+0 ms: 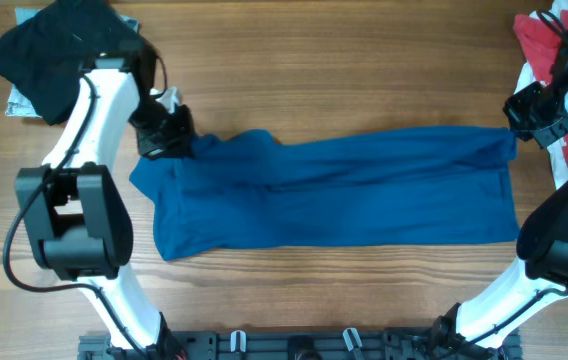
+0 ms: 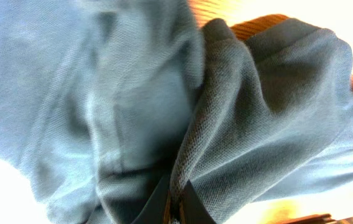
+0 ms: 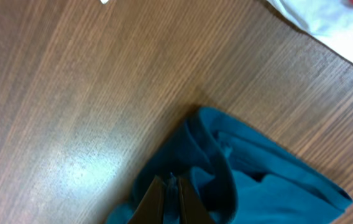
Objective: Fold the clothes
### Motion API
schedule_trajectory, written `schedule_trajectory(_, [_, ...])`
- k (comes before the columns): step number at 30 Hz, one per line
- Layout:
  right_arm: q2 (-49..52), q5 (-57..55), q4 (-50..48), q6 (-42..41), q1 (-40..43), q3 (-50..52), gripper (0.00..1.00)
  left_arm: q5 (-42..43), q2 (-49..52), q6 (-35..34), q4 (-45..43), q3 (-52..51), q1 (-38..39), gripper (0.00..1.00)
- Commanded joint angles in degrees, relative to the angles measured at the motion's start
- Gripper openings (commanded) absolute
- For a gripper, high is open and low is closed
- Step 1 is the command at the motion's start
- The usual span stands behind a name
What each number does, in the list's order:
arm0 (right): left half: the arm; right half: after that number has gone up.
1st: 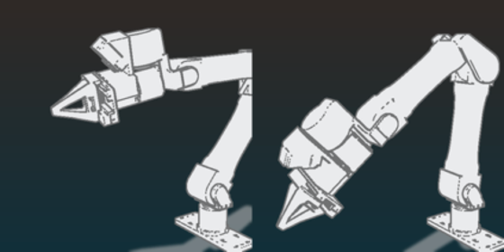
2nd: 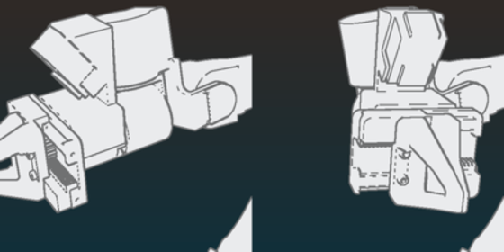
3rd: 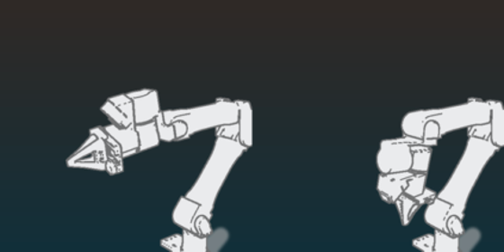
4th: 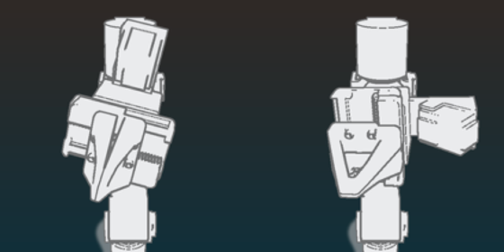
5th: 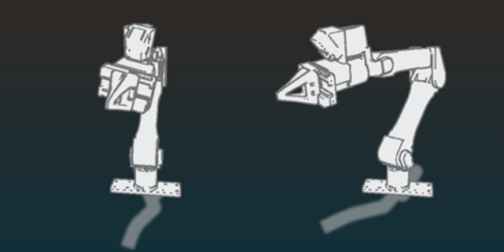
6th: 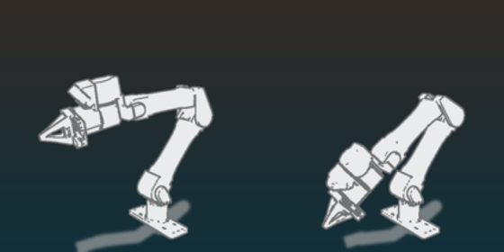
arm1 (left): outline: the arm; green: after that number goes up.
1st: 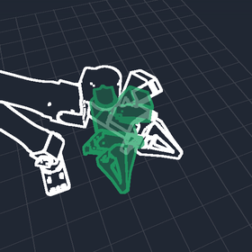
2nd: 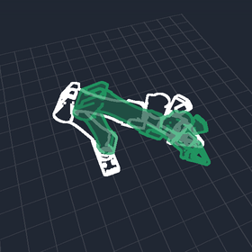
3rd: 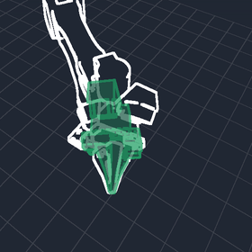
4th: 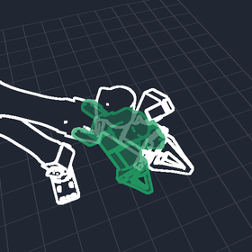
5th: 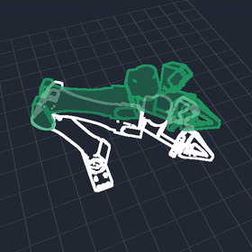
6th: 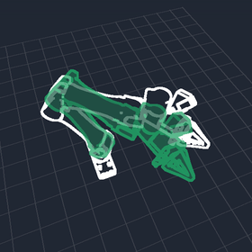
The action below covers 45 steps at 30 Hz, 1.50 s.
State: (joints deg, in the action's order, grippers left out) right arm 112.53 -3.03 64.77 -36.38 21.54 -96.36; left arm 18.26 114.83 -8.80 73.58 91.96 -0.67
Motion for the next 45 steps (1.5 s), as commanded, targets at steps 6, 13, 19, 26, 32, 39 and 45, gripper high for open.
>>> schedule_trajectory(6, [-1.22,0.50,6.86,-1.20,2.21,0.26,0.04,-2.84,-1.60,0.68,9.66,0.00,-3.63,0.04])
schedule_trajectory(13, [-3.41,-0.94,10.88,-2.56,5.97,0.26,0.04,-13.86,-1.60,-5.18,13.66,-0.15,-3.63,0.04])
schedule_trajectory(19, [-3.39,-0.98,14.14,0.20,7.89,0.37,0.04,-15.61,-1.60,-6.69,13.81,-4.39,-3.63,0.09])
schedule_trajectory(26, [-3.34,-1.01,13.57,0.39,7.89,4.83,0.34,-17.16,-1.60,-8.81,10.29,-6.51,-3.63,0.10])
schedule_trajectory(32, [-3.37,0.90,13.90,1.77,7.89,5.73,0.98,-14.36,-4.96,-7.91,4.90,-6.45,-3.58,0.10])
schedule_trajectory(39, [-3.37,3.93,12.20,5.20,7.89,5.73,0.99,0.37,-8.96,2.86,-0.09,-7.65,2.10,0.80])
schedule_trajectory(45, [-3.37,4.94,12.00,7.41,7.89,5.73,0.99,-4.63,-8.61,1.79,-5.35,-8.41,9.53,0.83])
